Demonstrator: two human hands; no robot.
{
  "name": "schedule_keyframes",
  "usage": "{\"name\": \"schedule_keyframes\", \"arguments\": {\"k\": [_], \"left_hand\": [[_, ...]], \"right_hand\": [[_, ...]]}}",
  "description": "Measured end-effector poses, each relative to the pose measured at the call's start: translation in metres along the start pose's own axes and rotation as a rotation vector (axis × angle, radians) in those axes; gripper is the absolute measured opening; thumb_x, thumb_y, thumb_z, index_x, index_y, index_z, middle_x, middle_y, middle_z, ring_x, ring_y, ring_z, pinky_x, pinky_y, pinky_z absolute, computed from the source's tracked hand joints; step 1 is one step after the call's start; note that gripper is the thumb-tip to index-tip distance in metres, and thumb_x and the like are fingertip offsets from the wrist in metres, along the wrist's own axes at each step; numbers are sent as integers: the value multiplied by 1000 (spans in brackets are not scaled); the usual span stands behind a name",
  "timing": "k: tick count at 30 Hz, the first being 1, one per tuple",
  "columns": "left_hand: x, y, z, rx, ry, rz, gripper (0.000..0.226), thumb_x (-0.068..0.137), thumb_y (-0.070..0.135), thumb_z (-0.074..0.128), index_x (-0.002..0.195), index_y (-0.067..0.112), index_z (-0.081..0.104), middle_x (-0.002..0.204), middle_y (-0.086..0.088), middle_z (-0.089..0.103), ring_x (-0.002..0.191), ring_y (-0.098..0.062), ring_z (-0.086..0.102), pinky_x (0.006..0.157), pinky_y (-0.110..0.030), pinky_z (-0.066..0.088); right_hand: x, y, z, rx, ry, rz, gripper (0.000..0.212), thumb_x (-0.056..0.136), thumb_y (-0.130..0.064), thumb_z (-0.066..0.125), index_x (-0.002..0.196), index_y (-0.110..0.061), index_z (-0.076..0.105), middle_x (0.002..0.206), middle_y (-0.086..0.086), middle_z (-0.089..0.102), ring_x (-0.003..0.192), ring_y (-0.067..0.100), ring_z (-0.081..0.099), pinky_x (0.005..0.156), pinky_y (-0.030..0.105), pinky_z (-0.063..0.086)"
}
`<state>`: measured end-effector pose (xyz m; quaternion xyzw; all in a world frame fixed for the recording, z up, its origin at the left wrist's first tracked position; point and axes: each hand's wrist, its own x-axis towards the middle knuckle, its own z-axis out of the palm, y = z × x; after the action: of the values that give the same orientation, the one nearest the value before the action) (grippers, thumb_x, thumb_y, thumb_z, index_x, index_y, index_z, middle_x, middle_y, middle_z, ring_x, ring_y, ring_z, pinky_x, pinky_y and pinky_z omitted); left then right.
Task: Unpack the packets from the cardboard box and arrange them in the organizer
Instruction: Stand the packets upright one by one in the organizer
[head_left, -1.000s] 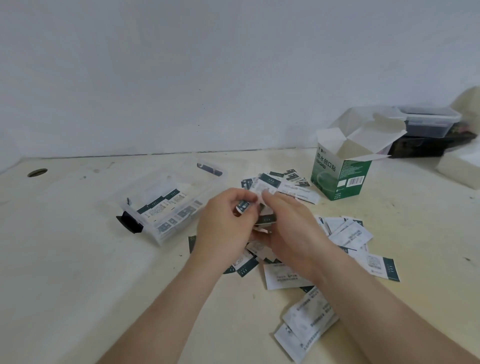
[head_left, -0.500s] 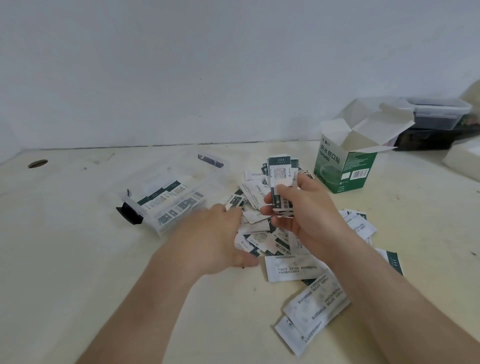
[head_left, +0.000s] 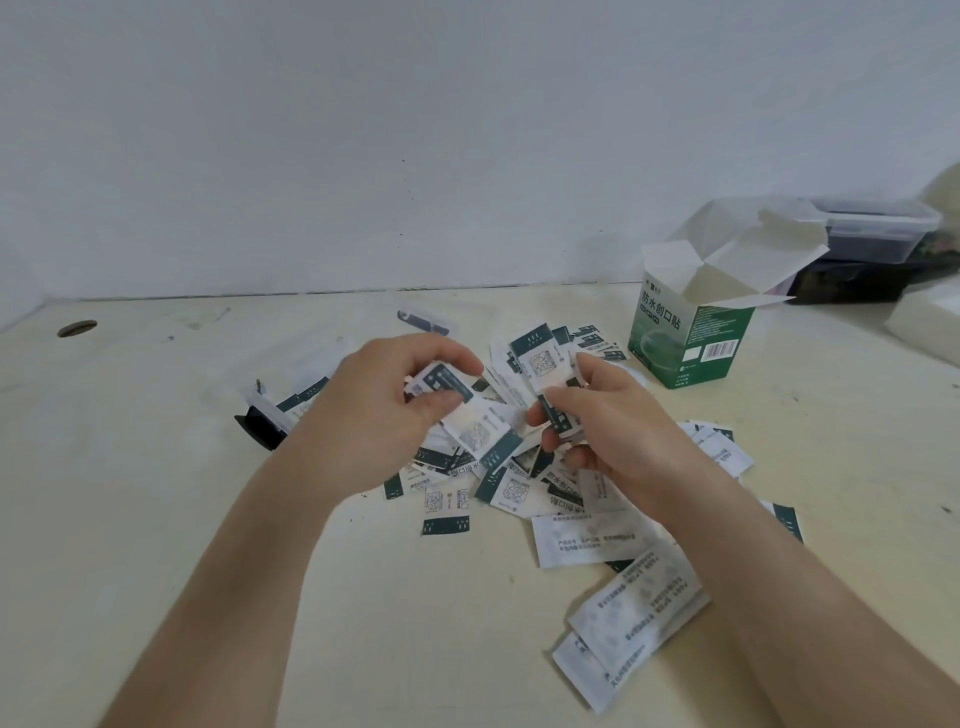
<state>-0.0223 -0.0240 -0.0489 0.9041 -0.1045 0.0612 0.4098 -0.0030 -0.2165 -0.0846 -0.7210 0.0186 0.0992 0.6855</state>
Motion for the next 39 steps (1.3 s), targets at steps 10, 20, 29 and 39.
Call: {"name": "schedule_keyframes", "arguments": {"k": [10, 20, 29, 39], "left_hand": [[-4, 8, -2, -110, 114, 212, 36, 82, -6, 66, 74, 28, 72, 82, 13, 73, 86, -3, 68, 85, -22, 52], [-2, -3, -4, 94, 76, 132, 49, 91, 6, 58, 77, 51, 71, 83, 7, 75, 84, -32, 69, 81, -49, 55], [-4, 9, -7, -203, -13, 21, 36, 79, 1, 73, 94, 34, 71, 79, 3, 74, 73, -10, 71, 75, -25, 56], [5, 4, 16, -210, 40, -164, 32, 77, 18, 79, 104, 31, 68, 79, 2, 73, 48, 1, 54, 60, -15, 48]], "right_hand": [[-1, -1, -5, 342, -317, 255, 41, 94, -46, 54, 111, -9, 64, 88, 17, 67, 53, 15, 50, 34, 16, 35], [1, 0, -11, 256, -326, 69, 19, 78, -3, 70, 97, -1, 68, 84, 17, 69, 51, 14, 53, 40, 17, 40], [-6, -1, -2, 78, -107, -227, 30, 79, -1, 74, 107, -9, 68, 97, 7, 76, 87, 28, 74, 79, 44, 59], [-8, 1, 9, 341, -243, -43, 24, 91, -9, 62, 114, -7, 66, 106, 15, 73, 93, 29, 71, 80, 40, 59]]}}
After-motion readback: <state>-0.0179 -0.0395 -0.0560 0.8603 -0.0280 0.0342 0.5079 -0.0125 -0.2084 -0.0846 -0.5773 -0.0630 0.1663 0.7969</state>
